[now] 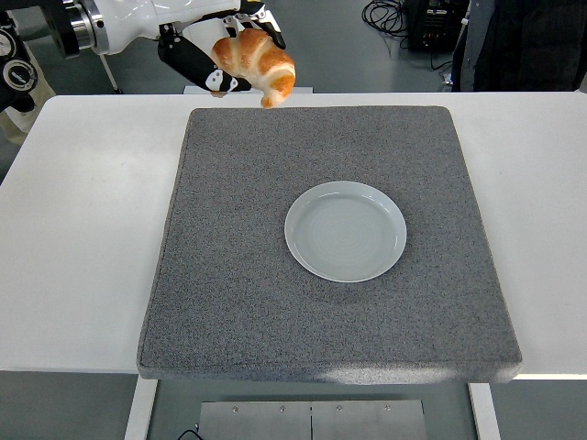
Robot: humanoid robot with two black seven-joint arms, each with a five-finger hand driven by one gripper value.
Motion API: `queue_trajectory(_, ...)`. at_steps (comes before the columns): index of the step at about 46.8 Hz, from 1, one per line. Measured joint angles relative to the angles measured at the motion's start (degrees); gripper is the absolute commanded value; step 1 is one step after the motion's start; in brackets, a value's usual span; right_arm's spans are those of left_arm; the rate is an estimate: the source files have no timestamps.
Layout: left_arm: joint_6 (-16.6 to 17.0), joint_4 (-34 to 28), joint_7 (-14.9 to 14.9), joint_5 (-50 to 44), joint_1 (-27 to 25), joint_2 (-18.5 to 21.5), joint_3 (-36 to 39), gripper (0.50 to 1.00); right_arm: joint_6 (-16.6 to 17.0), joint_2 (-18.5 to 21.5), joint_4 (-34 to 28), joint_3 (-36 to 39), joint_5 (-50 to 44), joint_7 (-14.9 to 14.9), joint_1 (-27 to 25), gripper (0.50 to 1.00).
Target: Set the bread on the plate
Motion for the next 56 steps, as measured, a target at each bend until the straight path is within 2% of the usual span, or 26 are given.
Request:
queue_trajectory(8, -0.29, -0.08, 0.0, 0.47, -3.0, -1.52, 3.21, 0.5, 0.0, 0.0, 0.0, 0.01, 0.01, 0.0, 0.01, 1.0)
queue_trajectory(15, 0.08, -0.02, 0.02, 0.58, -5.88, -4.68, 7.22, 0.5, 0.0, 0.0, 0.0, 0.01, 0.03, 0.01, 0.01, 1.0)
queue_trajectory(31, 1.6, 1.43, 0.64, 3.32, -5.89, -13.3, 8.48, 0.5, 0.0, 0.0, 0.0, -0.02, 0.02, 0.01, 0.01, 1.0)
queue_trajectory(49, 5.32, 10.9, 0.44, 3.94, -4.51, -23.81, 12.43, 0.5, 0.0, 0.0, 0.0, 0.0, 0.01, 0.0, 0.0, 1.0)
queue_trajectory(56, 6.02, 12.5, 0.37, 3.93, -2.79, -26.83, 12.57, 0.5, 0.0, 0.0, 0.0, 0.0, 0.01, 0.0, 0.01, 1.0)
